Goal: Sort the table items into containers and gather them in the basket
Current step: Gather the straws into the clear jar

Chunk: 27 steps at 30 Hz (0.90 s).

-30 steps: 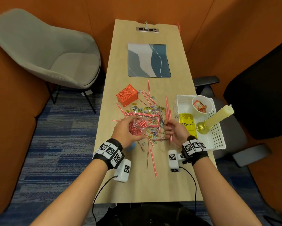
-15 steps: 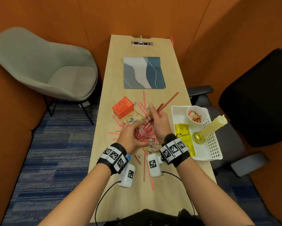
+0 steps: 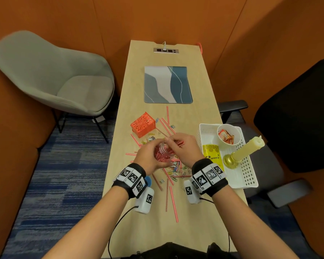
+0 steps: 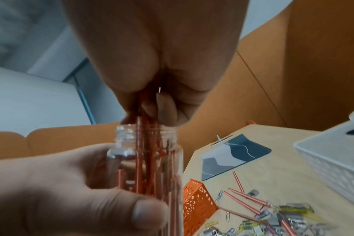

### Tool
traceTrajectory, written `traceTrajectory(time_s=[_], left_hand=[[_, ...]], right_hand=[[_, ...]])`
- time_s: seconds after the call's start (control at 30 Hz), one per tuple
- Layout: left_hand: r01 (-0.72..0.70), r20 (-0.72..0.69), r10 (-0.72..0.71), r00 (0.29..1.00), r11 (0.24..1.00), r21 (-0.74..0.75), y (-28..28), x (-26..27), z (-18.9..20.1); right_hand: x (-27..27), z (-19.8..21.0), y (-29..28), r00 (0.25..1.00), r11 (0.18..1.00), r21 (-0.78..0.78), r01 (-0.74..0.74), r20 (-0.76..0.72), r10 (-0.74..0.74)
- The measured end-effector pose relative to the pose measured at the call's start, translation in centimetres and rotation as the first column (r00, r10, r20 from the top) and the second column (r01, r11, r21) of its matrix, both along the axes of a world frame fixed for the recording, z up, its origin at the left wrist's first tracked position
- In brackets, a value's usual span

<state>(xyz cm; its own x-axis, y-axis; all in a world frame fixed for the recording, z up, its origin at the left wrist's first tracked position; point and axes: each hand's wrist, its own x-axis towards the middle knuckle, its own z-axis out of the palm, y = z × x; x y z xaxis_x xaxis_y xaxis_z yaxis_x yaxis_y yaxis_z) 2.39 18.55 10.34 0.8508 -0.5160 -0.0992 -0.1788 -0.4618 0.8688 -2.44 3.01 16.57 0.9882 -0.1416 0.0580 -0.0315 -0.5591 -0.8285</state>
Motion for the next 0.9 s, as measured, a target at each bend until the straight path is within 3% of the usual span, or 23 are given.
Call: traceTrajectory(time_s=[0.17,0.27,0.37,0.53,0.7,0.8,0.9], left_hand=[[-0.017,-0.027,0.017,1.0,1.0,0.006,0.7,0.1,-0.5],[-0.03,-0.042,0.03,0.999,1.0,0.006,0.9,0.3,-0.4],[-0.037,-0.049,0.038,0.998,0.999,0.014,0.9,0.3,-0.4],[-0.045,-0.079,0.045,0.996,0.999,0.003,1.5,0.3,-1.3],[-0.024,-0.035,0.024,0.999,1.0,0.007,1.7,0.5,-0.9],[-0.059,-0.036,0.059,0.998,0.998,-0.021,2.2,0.8,-1.1],[-0.085,-0.031,0.084,0.996,0.996,-0.029,2.8,1.2,-1.2]], right_hand=[[0.1,1.2,-1.2,0.991,0.975,0.179,0.13,0.013,-0.135],[0.0,0.9,-0.7,0.993,0.968,0.221,0.119,-0.016,-0.118],[-0.2,0.1,0.3,0.997,0.984,0.166,0.059,-0.066,-0.049],[0.4,0.4,0.5,0.994,0.942,0.319,0.102,-0.066,-0.085],[0.8,-0.4,1.5,0.987,0.986,0.163,-0.035,-0.151,0.06],[1.1,-0.3,1.0,0.998,0.986,0.163,0.033,-0.065,-0.022],[1.6,-0.4,0.7,0.989,0.954,0.262,0.145,-0.044,-0.138]])
